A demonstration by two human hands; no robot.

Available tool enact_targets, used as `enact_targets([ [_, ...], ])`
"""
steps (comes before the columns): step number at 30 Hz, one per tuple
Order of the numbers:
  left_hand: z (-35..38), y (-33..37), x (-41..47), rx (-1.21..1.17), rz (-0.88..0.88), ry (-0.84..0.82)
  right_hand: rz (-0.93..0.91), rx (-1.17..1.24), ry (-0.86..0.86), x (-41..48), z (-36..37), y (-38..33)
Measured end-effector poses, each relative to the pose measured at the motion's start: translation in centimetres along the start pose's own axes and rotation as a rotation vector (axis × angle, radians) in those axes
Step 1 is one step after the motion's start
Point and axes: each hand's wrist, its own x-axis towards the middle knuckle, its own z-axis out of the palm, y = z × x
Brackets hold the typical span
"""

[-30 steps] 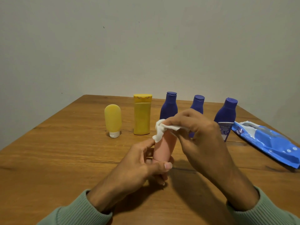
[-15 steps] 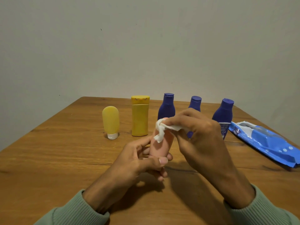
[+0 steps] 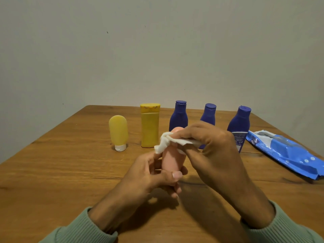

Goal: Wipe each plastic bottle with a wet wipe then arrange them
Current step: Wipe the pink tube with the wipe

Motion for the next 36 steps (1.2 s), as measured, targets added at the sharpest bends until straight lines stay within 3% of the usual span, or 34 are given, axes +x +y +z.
enact_targets([
  [4,0.1,0.2,0.2,-0.057,0.058,0.025,0.002,-0.043,0.050,0.0,-0.1,-0.1],
  [12,0.1,-0.4,0.3,0.018,0.114,0.037,0.002,0.030,-0.117,-0.6,0.5,-1.0],
  [19,-0.1,-1.0,0.4,0.254,0.061,0.072,0.017,-0.078,0.055,-0.1,0.0,-0.2],
  [27,0.5,-0.2,0.2,-0.003,0.092,0.017,0.144,0.019,0.133,0.5,-0.9,-0.2],
  [36,0.2,-0.1,0.3,-0.038,0.135,0.059,0.148,0.102,-0.227,0.2,-0.6,-1.5],
])
